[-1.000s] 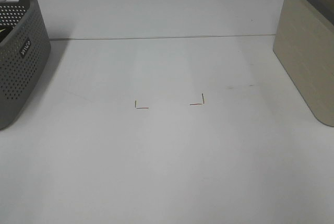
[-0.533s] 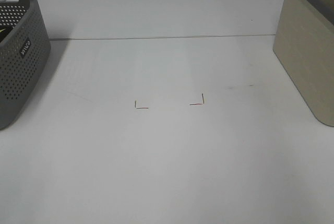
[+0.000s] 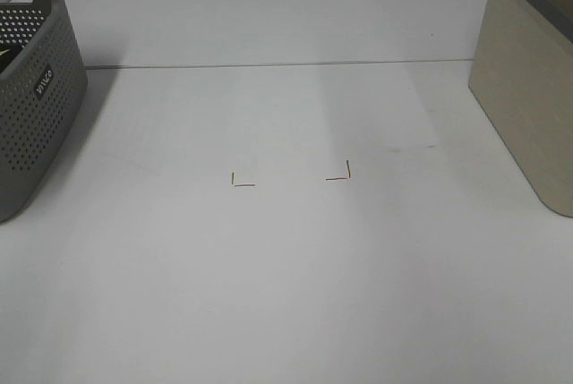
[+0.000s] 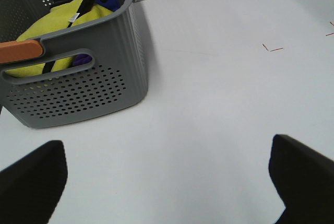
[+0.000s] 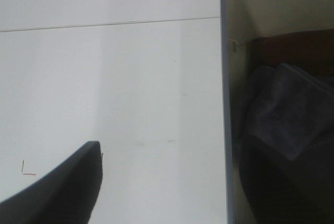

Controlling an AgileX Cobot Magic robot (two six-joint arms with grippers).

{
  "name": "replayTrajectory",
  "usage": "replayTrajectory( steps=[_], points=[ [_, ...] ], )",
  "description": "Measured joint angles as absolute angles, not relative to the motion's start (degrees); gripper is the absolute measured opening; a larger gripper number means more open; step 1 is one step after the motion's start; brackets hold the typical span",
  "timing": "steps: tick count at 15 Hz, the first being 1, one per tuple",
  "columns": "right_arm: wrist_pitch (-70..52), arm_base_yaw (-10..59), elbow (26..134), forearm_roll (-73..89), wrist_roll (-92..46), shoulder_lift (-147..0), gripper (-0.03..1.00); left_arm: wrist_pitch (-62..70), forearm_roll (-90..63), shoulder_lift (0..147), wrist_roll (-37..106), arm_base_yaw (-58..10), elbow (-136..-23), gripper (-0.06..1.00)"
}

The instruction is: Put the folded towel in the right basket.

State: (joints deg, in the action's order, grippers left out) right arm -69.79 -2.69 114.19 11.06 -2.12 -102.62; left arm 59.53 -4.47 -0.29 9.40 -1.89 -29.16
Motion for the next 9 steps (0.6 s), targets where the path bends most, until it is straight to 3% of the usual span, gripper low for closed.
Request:
replayTrajectory(
  steps=[3, 9],
  points=[
    [-69.7, -2.6, 104.9, 8.9, -1.8, -95.2, 0.68, 59.5, -4.5, -0.3, 9.4, -1.9, -29.2, 0.99],
    [-69.7, -2.6, 74.2, 6.2, -1.8, -71.7, 0.69, 59.5, -4.5, -0.3, 9.4, -1.9, -29.2, 0.99]
  ],
)
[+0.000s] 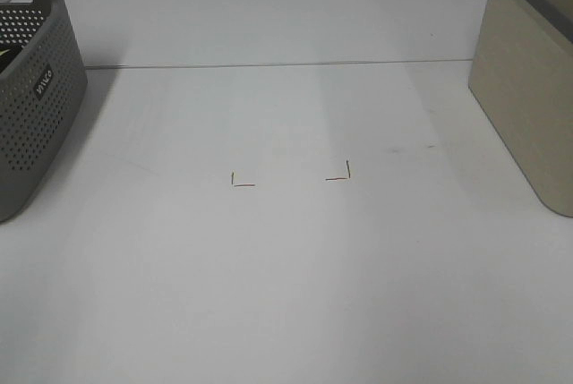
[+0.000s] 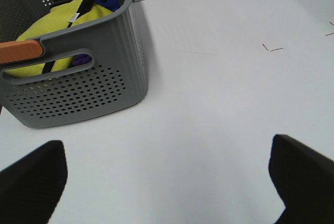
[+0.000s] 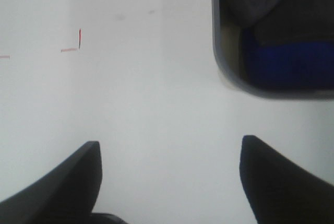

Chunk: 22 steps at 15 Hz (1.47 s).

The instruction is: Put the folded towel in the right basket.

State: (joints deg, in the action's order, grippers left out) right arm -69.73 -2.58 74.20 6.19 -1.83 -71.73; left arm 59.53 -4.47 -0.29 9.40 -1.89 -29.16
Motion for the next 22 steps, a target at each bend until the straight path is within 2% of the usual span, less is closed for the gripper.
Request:
replayTrajectory(
  steps=[1, 4, 11, 13, 18, 22],
  points=[
    [-69.7, -2.6, 64.9, 6.2, -1.8, -63.4, 0.69, 59.5, -4.5, -0.3, 9.4, -1.9, -29.2, 0.99],
    [-69.7, -2.6, 53.1, 5.7, -1.8, -50.9, 0.69, 59.5, -4.5, -0.3, 9.4, -1.9, -29.2, 0.99],
    [-68.9, -2.5, 35.9, 1.9, -1.8, -25.6, 0.69, 59.5, -4.5, -0.3, 9.4, -1.9, -29.2, 0.99],
    [-63.7, -2.5, 30.7, 1.7, -1.9, -15.3, 0.69, 59.5, -4.5, -0.3, 9.4, -1.9, -29.2, 0.99],
    [-60.4, -2.5, 29.4, 1.7, -2.1, -2.1, 0.69, 59.5, -4.5, -0.3, 9.4, -1.9, -29.2, 0.99],
    [-60.7, -2.5, 28.9, 1.7, -2.1, 0.2, 0.69, 59.5, -4.5, -0.3, 9.4, -1.9, -29.2, 0.99]
  ],
)
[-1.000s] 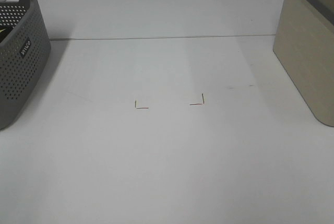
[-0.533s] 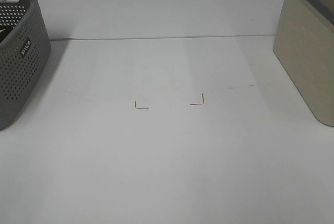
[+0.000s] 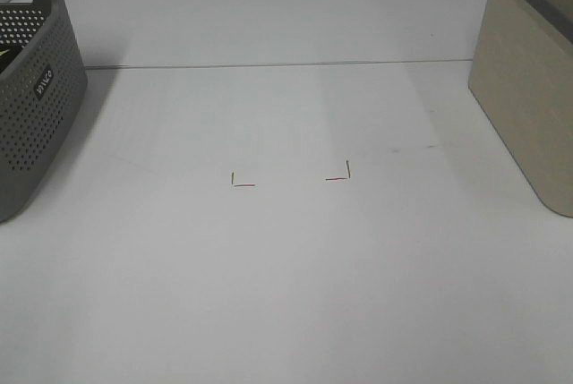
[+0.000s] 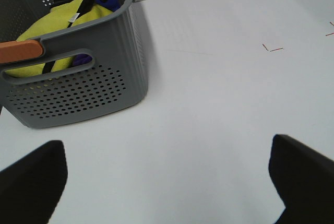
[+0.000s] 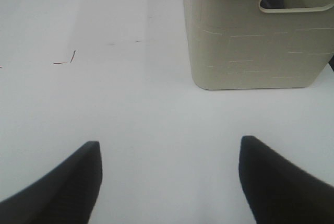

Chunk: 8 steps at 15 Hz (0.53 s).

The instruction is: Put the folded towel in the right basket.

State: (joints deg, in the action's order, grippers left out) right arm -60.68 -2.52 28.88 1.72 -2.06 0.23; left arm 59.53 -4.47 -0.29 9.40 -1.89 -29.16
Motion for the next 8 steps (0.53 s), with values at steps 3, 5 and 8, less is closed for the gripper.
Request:
replayTrajectory(
  steps=[3, 5, 8],
  points=[
    [-60.7, -2.5, 28.9, 1.7, -2.0, 0.2, 0.69, 59.5, -4.5, -0.3, 9.4, -1.9, -29.2, 0.99],
    [-60.7, -2.5, 28.9, 1.7, -2.0, 0.2, 0.69, 59.5, -4.5, -0.3, 9.4, -1.9, -29.2, 0.99],
    [-60.7, -2.5, 28.9, 1.7, -1.8, 0.2, 0.69, 59.5, -4.5, -0.3, 9.4, -1.9, -29.2, 0.99]
  ],
)
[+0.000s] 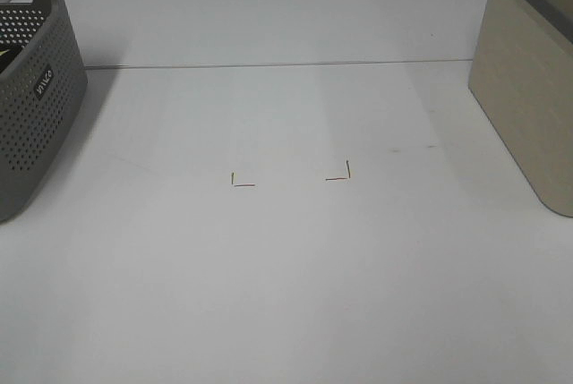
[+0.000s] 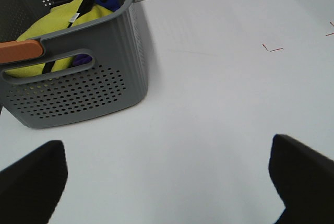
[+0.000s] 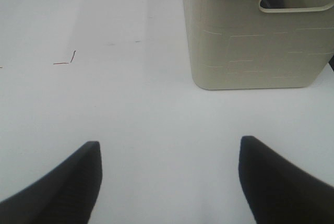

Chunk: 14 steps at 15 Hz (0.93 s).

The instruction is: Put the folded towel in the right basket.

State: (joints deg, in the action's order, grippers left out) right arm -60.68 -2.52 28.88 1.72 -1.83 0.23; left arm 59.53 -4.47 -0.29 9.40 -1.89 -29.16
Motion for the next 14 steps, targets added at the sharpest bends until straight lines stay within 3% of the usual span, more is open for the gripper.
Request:
replayTrajectory(
  steps=[14],
  points=[
    [-60.7, 0.6, 28.9, 1.7, -1.8, 0.2, 0.69, 59.5, -4.5, -0.3, 9.4, -1.9, -29.2, 0.99]
  ],
)
